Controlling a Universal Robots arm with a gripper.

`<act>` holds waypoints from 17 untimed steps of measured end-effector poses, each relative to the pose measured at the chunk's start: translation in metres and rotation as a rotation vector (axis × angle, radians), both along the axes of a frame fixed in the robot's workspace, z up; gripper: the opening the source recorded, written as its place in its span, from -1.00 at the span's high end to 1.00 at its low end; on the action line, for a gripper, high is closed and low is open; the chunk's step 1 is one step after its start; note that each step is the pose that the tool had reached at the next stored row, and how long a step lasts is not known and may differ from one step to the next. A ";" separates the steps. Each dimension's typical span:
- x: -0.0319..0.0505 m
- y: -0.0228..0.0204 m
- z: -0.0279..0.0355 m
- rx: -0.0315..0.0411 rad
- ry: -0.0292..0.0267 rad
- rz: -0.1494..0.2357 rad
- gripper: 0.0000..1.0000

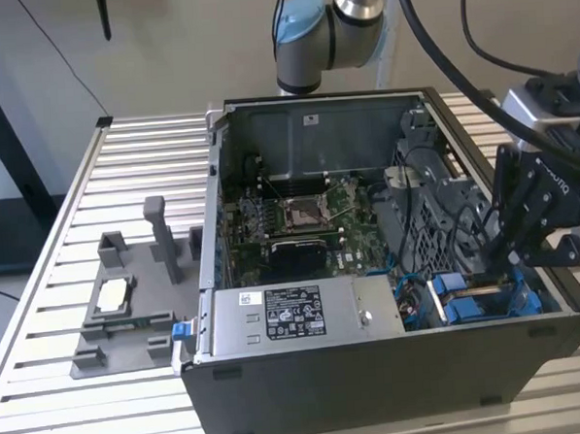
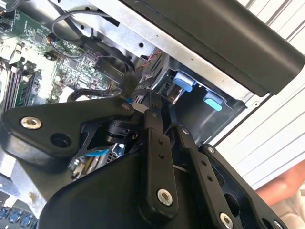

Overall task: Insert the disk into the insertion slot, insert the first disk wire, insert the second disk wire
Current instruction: 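Insert the first disk wire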

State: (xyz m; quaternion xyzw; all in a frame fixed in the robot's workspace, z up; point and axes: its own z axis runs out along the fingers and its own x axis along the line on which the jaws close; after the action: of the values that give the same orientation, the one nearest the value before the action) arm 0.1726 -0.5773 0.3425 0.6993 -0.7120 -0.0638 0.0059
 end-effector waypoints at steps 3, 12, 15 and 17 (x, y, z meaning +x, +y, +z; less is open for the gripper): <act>0.0000 -0.0002 -0.0011 0.0000 0.0000 -0.007 0.62; 0.0000 -0.0009 -0.0039 -0.0003 0.0000 -0.025 0.62; 0.0001 -0.0010 -0.0053 0.0006 0.0000 -0.025 0.62; 0.0000 -0.0011 -0.0053 0.0000 0.0000 -0.025 0.62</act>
State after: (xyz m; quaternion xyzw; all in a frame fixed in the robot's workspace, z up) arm 0.1726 -0.5784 0.3372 0.6902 -0.7208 -0.0639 0.0051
